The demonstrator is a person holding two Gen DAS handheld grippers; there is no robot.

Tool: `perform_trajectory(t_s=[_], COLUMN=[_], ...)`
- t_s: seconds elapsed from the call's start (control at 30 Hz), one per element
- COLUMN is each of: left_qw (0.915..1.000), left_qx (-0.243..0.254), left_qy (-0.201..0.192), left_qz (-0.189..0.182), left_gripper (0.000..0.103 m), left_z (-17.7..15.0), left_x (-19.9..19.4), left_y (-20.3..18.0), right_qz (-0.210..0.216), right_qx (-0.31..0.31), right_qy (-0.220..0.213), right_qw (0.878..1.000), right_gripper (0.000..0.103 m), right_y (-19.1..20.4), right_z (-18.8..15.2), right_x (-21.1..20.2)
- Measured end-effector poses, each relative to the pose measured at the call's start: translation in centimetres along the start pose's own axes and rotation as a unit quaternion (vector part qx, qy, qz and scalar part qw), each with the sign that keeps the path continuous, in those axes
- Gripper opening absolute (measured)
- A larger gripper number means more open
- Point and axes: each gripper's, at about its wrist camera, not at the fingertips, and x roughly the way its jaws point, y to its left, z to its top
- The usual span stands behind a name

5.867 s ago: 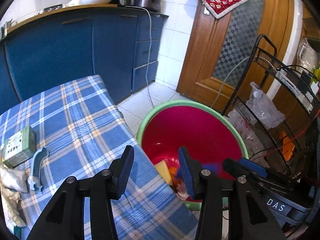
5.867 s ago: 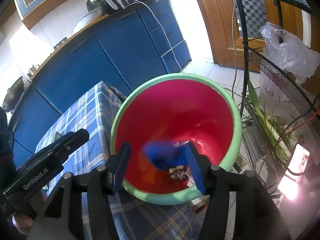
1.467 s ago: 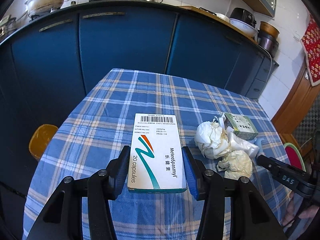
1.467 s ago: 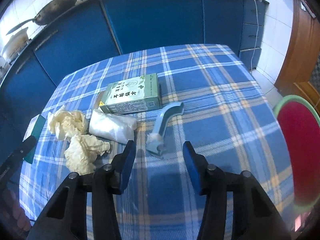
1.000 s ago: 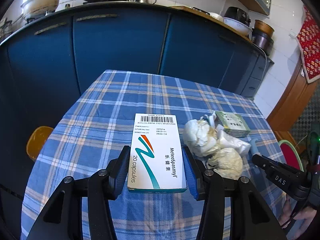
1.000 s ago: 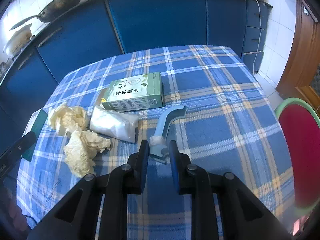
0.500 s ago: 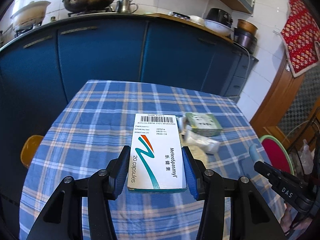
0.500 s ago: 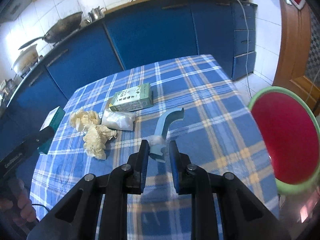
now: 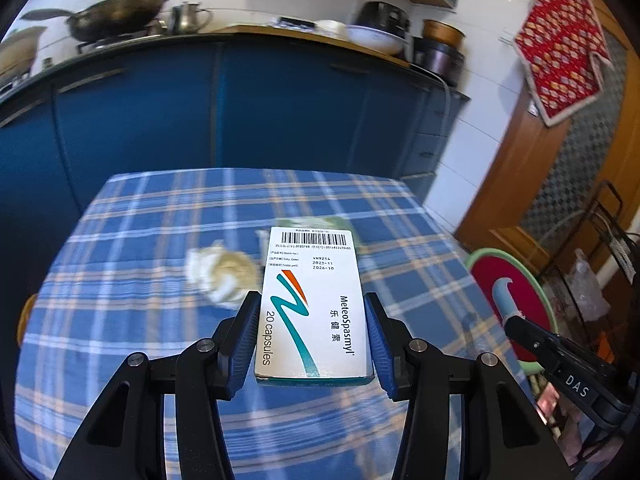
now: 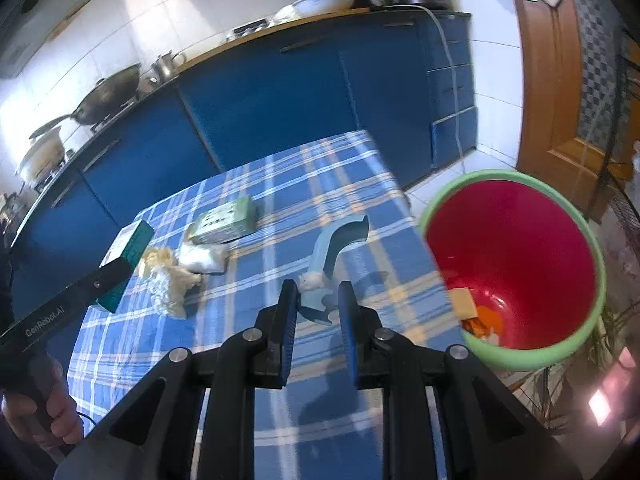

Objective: Collect trash
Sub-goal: 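Carry the box and hook over the red bin and open both tools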

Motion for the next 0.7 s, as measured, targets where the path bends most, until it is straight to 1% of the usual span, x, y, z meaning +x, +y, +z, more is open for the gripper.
perform_trajectory(t_s=[0.17,0.37,0.7], left_qw=[0.9993,0.9972,0.9892], left_qx=[0.025,0.055,0.114], left_qy=[0.011,0.021,0.050], left_qz=[-0.027,-0.047,-0.078], left_gripper=[0.052,0.052,0.052], left_z=[0.5,1.0,1.2], left_x=[1.4,2.9,6.1], left_y=[-3.2,-7.1,-14.1], right_qz=[-0.011,-0.025,-0.043], right_qx=[0.022,0.048,0.095], right_qy=[-0.007,-0.019,-0.017], right_qw=[1.000,0.998,0.994], right_gripper=[0.024,0.024,0.024], right_y=[-2.2,-5.3,-11.1], right_z=[0.0,0.0,-0.7], right_x=[-1.0,-1.9,-1.7])
